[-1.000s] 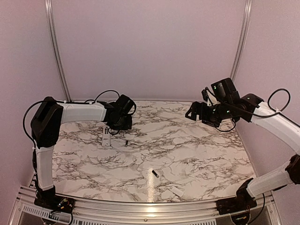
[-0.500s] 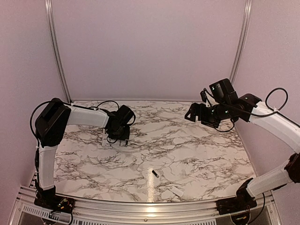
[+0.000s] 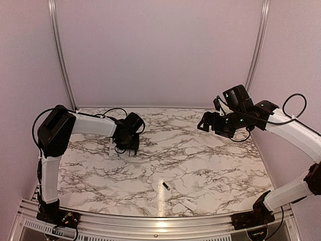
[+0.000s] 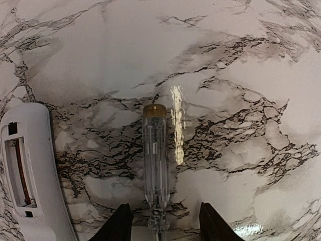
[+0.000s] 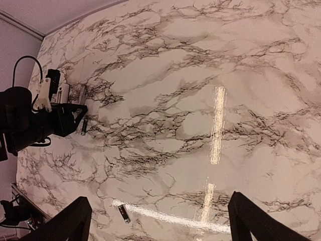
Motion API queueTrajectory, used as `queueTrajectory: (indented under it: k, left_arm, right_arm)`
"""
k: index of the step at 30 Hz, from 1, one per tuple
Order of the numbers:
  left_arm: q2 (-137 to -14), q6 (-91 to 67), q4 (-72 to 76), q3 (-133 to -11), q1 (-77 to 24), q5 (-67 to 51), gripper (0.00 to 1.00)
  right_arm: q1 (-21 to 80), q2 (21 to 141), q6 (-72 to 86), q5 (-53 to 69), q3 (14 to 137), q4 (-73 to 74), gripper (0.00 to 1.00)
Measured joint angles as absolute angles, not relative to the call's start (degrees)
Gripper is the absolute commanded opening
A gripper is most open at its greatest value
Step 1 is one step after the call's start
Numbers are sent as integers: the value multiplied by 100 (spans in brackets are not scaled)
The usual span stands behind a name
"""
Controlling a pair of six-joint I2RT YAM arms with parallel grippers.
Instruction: Unload the batteries from the remote control
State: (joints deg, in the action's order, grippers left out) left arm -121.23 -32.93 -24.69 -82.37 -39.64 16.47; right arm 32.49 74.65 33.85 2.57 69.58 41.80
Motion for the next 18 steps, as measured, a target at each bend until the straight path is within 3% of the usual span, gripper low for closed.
queueTrajectory:
  k: [9, 11, 13, 18]
  left_arm:
    - [-11607, -3260, -2593, -8232, -3964, 1754, 67]
    - [-11238, -3212, -2609, -8219, -3964, 1857, 79]
    - [-10735, -3146, -2611, -8191, -3964, 2018, 98]
    - [-9454, -2880, -2596, -7885, -3964, 2637, 99]
  right_arm:
    - [3249, 7570, 3122, 198, 7338, 4320, 94]
    - [3249, 7579, 3004, 89, 7511, 4327, 94]
    - [3249, 7561, 2880, -36, 7638, 4285, 94]
    - [3247, 7358, 2661, -252, 7651, 4097, 95]
